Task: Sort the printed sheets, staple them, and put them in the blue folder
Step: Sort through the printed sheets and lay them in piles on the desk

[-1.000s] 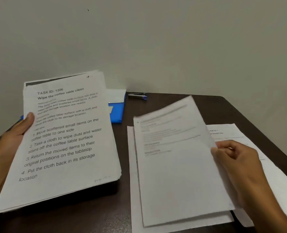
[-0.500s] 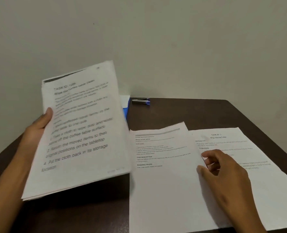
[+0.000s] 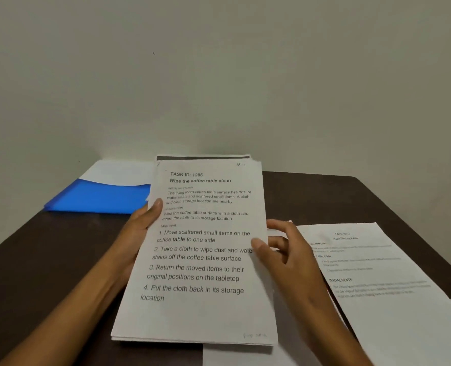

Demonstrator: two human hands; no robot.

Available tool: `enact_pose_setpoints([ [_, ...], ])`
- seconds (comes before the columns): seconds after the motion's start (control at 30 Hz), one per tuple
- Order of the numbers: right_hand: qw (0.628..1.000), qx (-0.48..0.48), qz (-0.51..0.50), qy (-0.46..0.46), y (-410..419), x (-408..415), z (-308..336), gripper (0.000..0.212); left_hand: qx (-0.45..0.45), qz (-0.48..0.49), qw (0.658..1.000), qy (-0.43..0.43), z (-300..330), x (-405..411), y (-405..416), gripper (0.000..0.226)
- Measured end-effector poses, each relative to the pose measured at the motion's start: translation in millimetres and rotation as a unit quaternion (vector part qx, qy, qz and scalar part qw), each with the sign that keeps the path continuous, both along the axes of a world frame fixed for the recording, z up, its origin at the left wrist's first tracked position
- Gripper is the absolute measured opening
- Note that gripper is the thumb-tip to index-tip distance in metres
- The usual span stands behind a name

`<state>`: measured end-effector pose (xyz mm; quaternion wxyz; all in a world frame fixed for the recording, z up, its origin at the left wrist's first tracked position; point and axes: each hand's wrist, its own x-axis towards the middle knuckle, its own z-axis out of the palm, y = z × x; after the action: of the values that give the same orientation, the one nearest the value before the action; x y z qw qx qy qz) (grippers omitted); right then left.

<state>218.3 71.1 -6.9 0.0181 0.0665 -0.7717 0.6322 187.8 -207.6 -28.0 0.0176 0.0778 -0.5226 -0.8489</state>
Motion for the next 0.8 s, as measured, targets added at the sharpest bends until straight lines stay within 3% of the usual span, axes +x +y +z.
enact_pose_setpoints([
  [0.23, 0.998, -0.002, -0.05, 0.035, -2.5, -2.4, -5.9, 0.036, 0.003, -0.006, 1.0, 0.008, 1.5, 1.6, 5.2, 0.04],
  [0.8, 0.997, -0.022, -0.055, 0.046, -0.4, -1.7, -9.1, 0.026, 0.011, -0.025, 1.0, 0.002, 9.2, 9.8, 13.1, 0.04],
])
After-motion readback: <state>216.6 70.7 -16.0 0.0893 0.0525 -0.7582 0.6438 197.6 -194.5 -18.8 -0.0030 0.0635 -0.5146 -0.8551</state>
